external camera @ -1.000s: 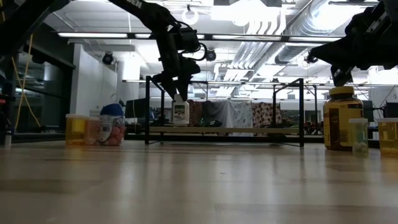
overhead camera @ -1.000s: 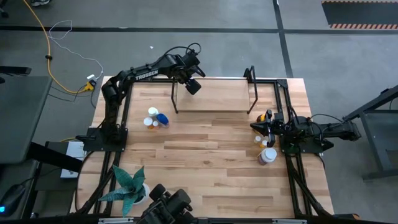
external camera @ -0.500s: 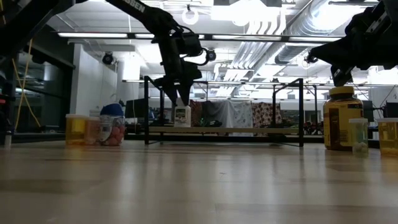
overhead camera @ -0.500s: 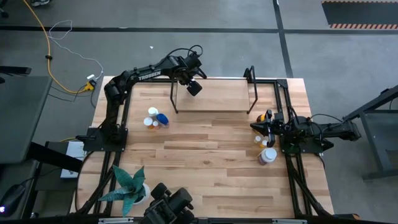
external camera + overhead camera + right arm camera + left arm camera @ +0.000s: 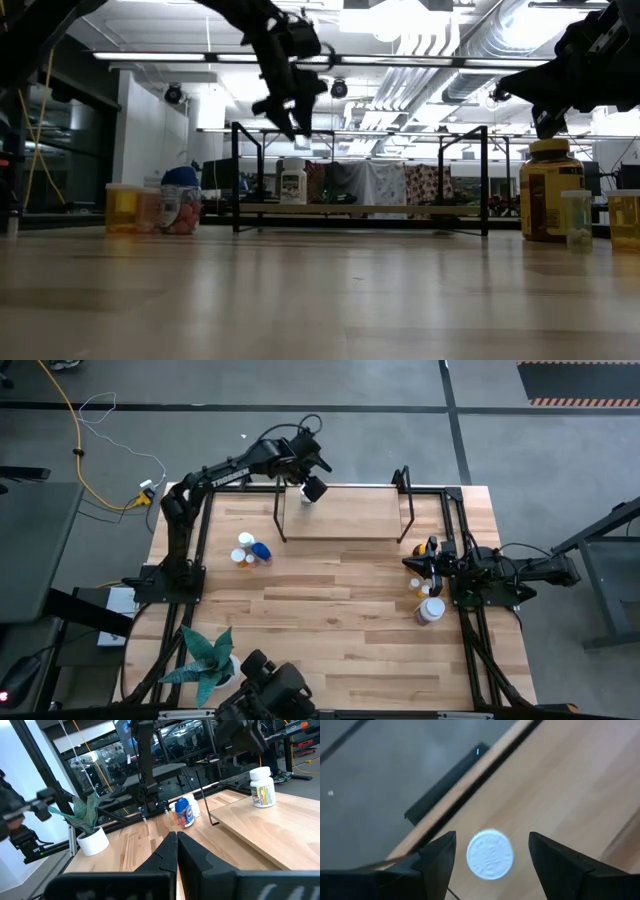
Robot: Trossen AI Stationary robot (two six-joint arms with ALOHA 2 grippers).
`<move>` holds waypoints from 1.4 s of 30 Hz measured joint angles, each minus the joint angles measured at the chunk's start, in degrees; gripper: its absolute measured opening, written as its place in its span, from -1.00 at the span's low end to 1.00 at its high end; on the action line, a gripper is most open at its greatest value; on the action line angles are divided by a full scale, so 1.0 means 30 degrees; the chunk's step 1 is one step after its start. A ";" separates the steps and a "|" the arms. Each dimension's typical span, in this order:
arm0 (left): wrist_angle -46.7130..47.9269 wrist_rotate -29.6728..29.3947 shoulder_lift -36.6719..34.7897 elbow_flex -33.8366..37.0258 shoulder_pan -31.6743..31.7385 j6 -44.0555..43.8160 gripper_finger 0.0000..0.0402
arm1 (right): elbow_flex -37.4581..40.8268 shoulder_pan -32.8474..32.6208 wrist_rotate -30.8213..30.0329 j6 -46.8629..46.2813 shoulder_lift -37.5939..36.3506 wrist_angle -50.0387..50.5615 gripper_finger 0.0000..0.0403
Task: Pick and place medicine bottles onto shelf by color
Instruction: Put the large yellow pill bottle on the shelf
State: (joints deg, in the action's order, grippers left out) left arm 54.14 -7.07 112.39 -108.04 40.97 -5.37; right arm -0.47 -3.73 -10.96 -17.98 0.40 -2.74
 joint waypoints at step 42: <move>-2.9559 0.1160 -2.2704 2.8842 -1.2447 0.2014 0.08 | 0.0003 -0.0007 -0.0003 -0.0001 0.0000 -0.0007 -1.00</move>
State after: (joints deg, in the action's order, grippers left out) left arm -34.54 -3.58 44.28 -21.52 3.63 0.68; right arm -0.46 -3.75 -10.97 -17.98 0.40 -2.76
